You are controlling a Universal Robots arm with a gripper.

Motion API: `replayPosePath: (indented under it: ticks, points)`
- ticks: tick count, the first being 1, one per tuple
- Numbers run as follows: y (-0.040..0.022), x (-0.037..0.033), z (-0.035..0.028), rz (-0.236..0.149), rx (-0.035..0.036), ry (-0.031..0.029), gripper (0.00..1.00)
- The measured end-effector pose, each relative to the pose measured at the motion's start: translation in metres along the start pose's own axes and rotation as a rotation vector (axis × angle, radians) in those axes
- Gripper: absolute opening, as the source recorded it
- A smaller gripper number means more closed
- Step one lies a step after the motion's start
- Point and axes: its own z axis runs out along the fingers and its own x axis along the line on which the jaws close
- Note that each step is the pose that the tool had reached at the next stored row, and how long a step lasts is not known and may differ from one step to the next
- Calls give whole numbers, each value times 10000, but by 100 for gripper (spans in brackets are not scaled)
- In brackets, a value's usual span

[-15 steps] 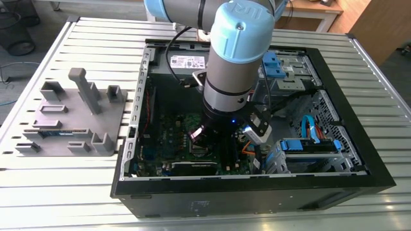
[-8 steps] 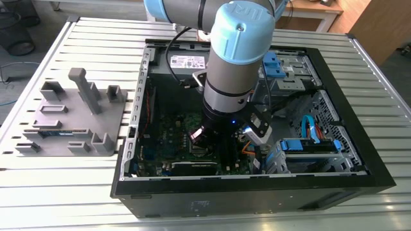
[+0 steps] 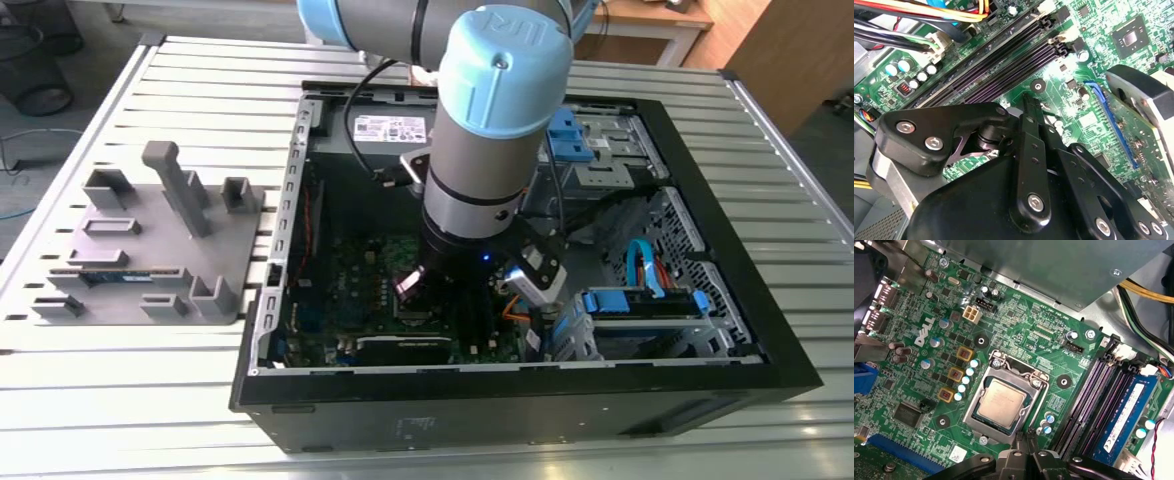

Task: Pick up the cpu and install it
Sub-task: 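Install the first cpu locking lever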

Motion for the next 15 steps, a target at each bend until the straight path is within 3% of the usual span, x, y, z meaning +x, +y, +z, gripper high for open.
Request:
replayPosePath:
  ticks: [15]
  points:
    - [-23,-24,9,0,0,1,11]
